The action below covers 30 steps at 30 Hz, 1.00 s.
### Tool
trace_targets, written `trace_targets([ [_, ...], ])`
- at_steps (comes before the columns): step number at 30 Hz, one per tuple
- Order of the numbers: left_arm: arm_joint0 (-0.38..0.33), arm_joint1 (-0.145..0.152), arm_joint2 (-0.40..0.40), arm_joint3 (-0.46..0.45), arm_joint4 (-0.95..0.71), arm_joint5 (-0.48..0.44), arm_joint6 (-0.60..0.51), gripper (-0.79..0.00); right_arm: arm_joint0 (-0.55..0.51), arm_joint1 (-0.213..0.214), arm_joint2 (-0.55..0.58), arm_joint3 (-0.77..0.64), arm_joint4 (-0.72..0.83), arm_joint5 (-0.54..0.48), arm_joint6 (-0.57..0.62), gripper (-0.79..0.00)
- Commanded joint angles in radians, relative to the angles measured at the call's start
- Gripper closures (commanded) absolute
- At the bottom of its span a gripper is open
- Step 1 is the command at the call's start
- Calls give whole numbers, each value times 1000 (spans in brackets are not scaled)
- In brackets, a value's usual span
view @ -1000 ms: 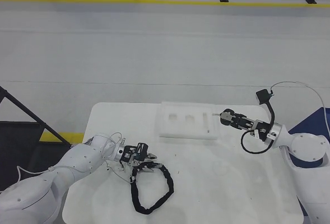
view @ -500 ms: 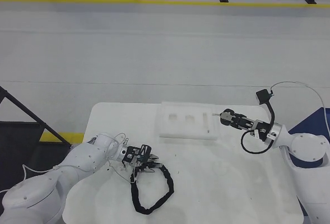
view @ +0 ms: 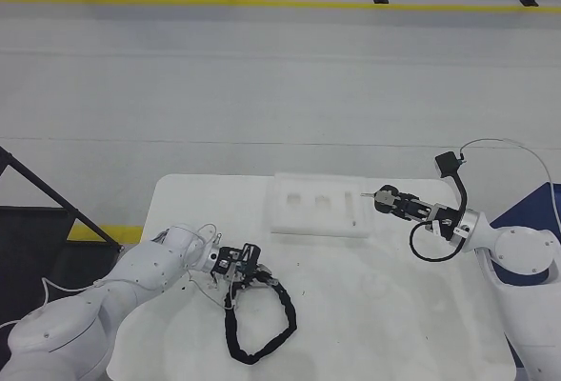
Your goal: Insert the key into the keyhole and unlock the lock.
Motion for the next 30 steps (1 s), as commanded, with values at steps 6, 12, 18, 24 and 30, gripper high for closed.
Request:
trace_targets([
  [6, -12, 14, 5, -42, -93, -29, -29, 0, 0, 0, 0, 0, 0, 0, 0, 0],
  [12, -19, 39, 5, -106, -188, -52, -52, 0, 0, 0, 0, 0, 0, 0, 0, 0],
  [18, -17, 79, 5, -212, -261, -49, -48, 0, -7, 0, -9, -8, -10, 10, -2, 0],
  [24, -31, 131, 5, -329, -325, 4, 5, 0, 13, 5, -71, -32, -56, 97, 104, 0],
  [30, -53, 172, 5, -419, -374, 51, 52, 0, 21, 6, -115, -47, -65, 133, 142, 0],
])
